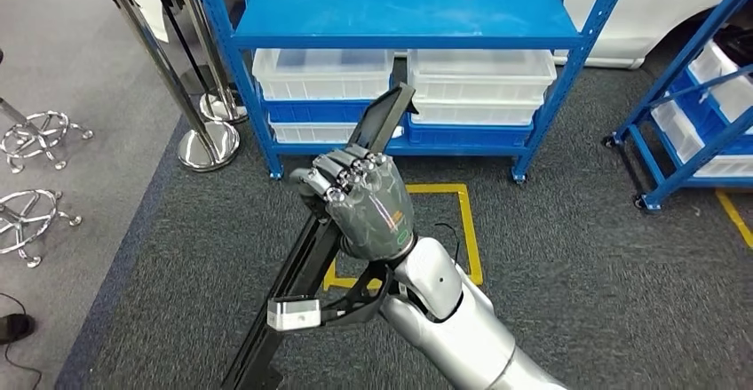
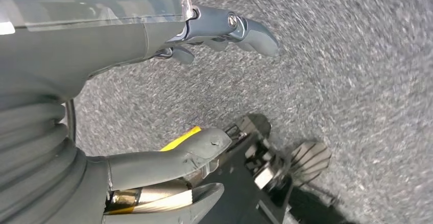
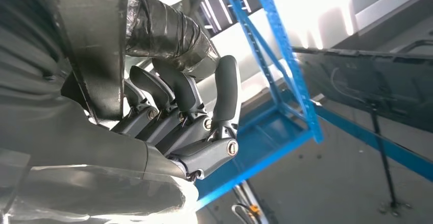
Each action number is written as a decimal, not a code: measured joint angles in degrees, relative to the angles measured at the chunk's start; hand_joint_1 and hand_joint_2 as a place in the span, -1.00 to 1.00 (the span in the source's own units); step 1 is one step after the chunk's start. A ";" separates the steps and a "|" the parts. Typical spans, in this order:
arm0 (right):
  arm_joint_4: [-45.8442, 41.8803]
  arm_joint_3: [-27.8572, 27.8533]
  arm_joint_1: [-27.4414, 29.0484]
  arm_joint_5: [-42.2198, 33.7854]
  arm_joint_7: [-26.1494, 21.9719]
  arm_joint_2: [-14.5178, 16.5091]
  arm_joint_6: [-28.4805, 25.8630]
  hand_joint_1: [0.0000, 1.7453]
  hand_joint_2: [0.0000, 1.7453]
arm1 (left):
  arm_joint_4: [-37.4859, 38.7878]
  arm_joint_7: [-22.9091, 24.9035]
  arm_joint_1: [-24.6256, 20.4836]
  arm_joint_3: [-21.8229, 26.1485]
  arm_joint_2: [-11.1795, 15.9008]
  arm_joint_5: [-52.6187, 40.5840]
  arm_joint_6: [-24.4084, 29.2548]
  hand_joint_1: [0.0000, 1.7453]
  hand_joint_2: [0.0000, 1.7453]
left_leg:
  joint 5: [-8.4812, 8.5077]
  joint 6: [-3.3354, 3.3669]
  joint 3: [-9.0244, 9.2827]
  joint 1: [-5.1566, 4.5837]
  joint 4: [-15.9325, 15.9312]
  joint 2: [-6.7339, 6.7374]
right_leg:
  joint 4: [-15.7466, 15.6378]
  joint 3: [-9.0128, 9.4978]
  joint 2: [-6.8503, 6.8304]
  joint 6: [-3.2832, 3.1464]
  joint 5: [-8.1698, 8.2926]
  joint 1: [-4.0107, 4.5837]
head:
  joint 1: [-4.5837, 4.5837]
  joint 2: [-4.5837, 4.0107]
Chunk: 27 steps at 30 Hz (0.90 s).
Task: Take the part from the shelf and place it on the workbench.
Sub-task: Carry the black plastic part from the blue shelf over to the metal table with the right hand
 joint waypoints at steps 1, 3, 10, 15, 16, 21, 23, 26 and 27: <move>-0.01 0.00 0.00 0.01 0.02 -0.01 0.00 1.00 1.00 | 0.00 0.00 -0.01 0.00 -0.03 0.01 -0.01 -1.00 1.00 | 0.59 0.23 -0.76 -0.05 0.04 0.01 | 3.23 -0.98 0.04 0.14 -2.84 -0.02 | 0.00 0.00; 0.01 0.00 0.06 0.01 0.04 -0.08 0.00 1.00 1.00 | 0.00 0.00 0.07 0.00 -0.06 0.02 -0.01 -1.00 1.00 | 1.70 0.27 -2.47 -0.08 0.30 0.03 | 9.52 -2.22 0.05 0.43 -5.90 -0.07 | 0.01 0.00; -0.08 0.03 -0.07 0.08 0.07 -0.15 0.00 1.00 1.00 | 0.00 0.02 0.23 0.00 -0.17 -0.02 -0.03 -1.00 1.00 | 4.18 -1.31 -7.59 -0.07 2.85 -0.02 | -2.79 8.99 0.02 -0.18 -3.90 0.21 | -0.03 0.00; -0.14 0.04 -0.08 0.10 0.12 -0.15 0.03 1.00 1.00 | 0.00 0.05 0.40 0.05 -0.17 -0.08 -0.17 -1.00 1.00 | 0.71 -3.02 -9.59 0.39 6.57 -0.21 | -3.65 7.52 -0.18 -2.39 -1.65 0.12 | -0.03 0.00; -0.14 0.04 -0.08 0.10 0.12 -0.14 0.04 1.00 1.00 | 0.00 0.05 0.43 0.06 -0.18 -0.08 -0.19 -1.00 1.00 | -2.02 -3.28 -10.63 0.49 9.64 -0.23 | -3.67 6.88 -0.21 -2.60 -1.08 0.17 | -0.03 0.00; -0.13 0.04 -0.05 0.10 0.13 -0.15 0.23 1.00 1.00 | 0.00 0.07 0.49 0.07 -0.33 -0.09 -0.36 -1.00 1.00 | -3.51 -3.53 -8.75 0.74 15.49 -0.24 | -3.62 3.09 -0.18 -2.57 1.82 0.37 | -0.04 0.00; -0.15 0.04 -0.08 0.10 0.13 -0.11 0.34 1.00 1.00 | -0.02 0.06 0.35 0.08 -0.37 -0.11 -0.43 -1.00 1.00 | -2.20 -2.99 -2.79 0.59 7.95 -0.30 | -3.57 2.01 -0.09 -2.20 2.89 0.40 | -0.04 0.00; -0.19 0.05 -0.19 0.13 0.16 0.02 0.38 1.00 1.00 | -0.04 0.07 0.16 0.23 -0.41 -0.13 -0.49 -1.00 1.00 | -2.98 -1.92 1.40 -0.07 1.23 -0.44 | -3.93 1.69 -0.14 -1.13 4.30 0.29 | -0.04 0.00; -0.18 0.06 -0.21 0.13 0.19 0.04 0.38 1.00 1.00 | -0.04 0.08 0.19 0.29 -0.43 -0.13 -0.51 -1.00 1.00 | -2.46 -1.51 1.12 -0.16 1.01 -0.44 | -4.20 1.74 -0.16 -0.73 4.79 0.19 | -0.04 0.00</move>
